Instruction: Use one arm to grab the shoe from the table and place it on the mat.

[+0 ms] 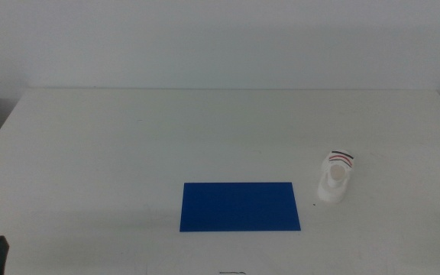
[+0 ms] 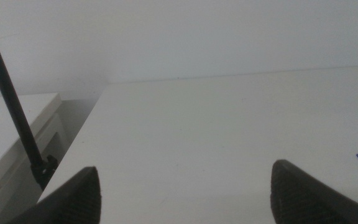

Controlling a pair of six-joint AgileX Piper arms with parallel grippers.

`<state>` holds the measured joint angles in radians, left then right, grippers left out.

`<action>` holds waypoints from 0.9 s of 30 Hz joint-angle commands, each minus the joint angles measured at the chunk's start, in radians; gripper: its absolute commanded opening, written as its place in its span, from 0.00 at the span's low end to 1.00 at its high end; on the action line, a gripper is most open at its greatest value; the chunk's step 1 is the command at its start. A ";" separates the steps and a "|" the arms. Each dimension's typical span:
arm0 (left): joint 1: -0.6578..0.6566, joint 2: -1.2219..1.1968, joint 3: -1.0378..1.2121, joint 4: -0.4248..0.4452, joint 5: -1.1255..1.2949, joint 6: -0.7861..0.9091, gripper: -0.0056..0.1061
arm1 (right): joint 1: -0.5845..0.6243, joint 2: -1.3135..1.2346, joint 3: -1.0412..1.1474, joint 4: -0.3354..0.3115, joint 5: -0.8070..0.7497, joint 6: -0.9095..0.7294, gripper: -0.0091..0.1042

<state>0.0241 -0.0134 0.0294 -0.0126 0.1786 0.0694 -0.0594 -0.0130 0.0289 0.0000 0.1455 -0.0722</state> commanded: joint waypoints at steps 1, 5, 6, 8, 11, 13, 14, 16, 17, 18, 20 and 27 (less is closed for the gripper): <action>-0.002 -0.020 -0.003 -0.009 -0.084 -0.016 0.89 | -0.005 -0.013 -0.054 0.000 -0.039 -0.004 0.91; -0.002 -0.020 -0.003 -0.009 -0.084 -0.016 0.89 | -0.005 0.054 -0.212 0.019 0.154 -0.004 0.91; -0.002 -0.020 -0.003 -0.009 -0.084 -0.016 0.89 | -0.005 0.082 -0.252 0.019 0.198 -0.004 0.91; -0.002 -0.020 -0.003 -0.009 -0.084 -0.016 0.89 | -0.005 0.145 -0.360 0.019 0.298 -0.004 0.91; -0.002 -0.020 -0.003 -0.009 -0.084 -0.016 0.89 | -0.005 0.246 -0.493 0.021 0.411 -0.004 0.91; -0.002 -0.020 -0.003 -0.009 -0.084 -0.016 0.89 | -0.005 0.313 -0.573 0.022 0.481 -0.004 0.91; -0.002 -0.020 -0.003 -0.009 -0.084 -0.016 0.89 | -0.005 0.349 -0.617 0.023 0.517 -0.004 0.91; -0.002 -0.020 -0.003 -0.009 -0.084 -0.016 0.89 | -0.005 0.421 -0.688 0.026 0.591 -0.004 0.91; -0.002 -0.020 -0.003 -0.009 -0.084 -0.016 0.89 | -0.005 0.457 -0.724 0.038 0.631 -0.004 0.91; -0.002 -0.020 -0.003 -0.009 -0.084 -0.016 0.89 | -0.005 0.486 -0.759 0.048 0.662 -0.004 0.91; -0.002 -0.020 -0.003 -0.009 -0.084 -0.016 0.89 | -0.005 0.561 -0.821 0.064 0.727 -0.004 0.91; -0.002 -0.020 -0.003 -0.009 -0.084 -0.016 0.89 | 0.019 0.790 -0.975 0.072 0.835 0.007 0.91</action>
<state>0.0241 -0.0134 0.0294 -0.0126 0.1786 0.0694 -0.0474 0.7410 -0.8937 0.0677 1.0118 -0.0685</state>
